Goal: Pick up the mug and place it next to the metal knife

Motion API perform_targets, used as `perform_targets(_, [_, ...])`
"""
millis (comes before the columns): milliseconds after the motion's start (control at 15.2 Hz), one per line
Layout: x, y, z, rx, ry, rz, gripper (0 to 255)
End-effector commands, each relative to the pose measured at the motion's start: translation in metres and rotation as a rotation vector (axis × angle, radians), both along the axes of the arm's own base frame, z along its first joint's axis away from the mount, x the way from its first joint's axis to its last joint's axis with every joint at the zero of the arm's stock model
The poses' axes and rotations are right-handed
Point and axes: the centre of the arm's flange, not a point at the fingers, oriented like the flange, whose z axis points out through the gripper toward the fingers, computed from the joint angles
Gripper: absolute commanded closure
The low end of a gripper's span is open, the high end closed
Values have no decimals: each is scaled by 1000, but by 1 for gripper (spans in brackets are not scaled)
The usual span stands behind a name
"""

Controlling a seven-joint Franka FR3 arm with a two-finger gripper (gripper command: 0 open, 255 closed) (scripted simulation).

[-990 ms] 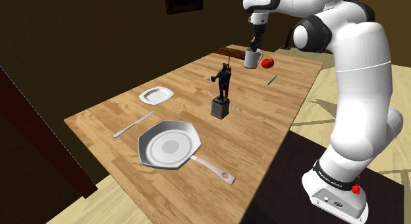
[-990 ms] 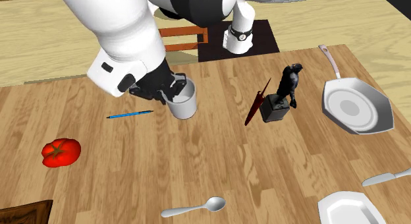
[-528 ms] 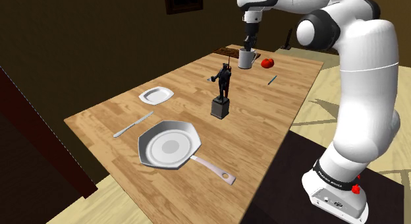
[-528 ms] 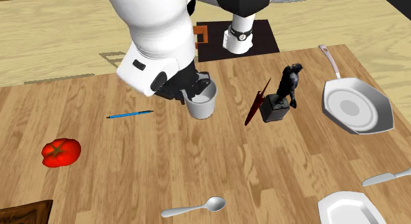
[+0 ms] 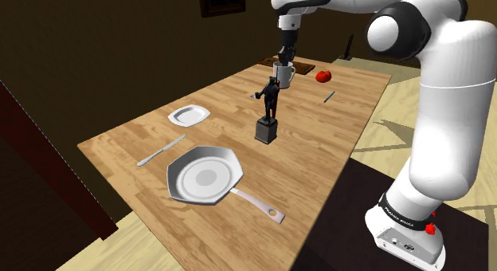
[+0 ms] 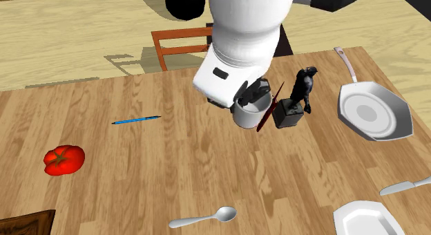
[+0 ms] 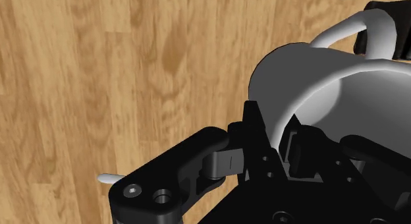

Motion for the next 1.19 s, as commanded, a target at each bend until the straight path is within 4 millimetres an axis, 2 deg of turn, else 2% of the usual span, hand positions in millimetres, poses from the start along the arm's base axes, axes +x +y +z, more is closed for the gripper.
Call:
perform_targets(0, [6,29,1,0,0,-1,255])
perform_targets(1122, [47,249,2,0,0,-1,255])
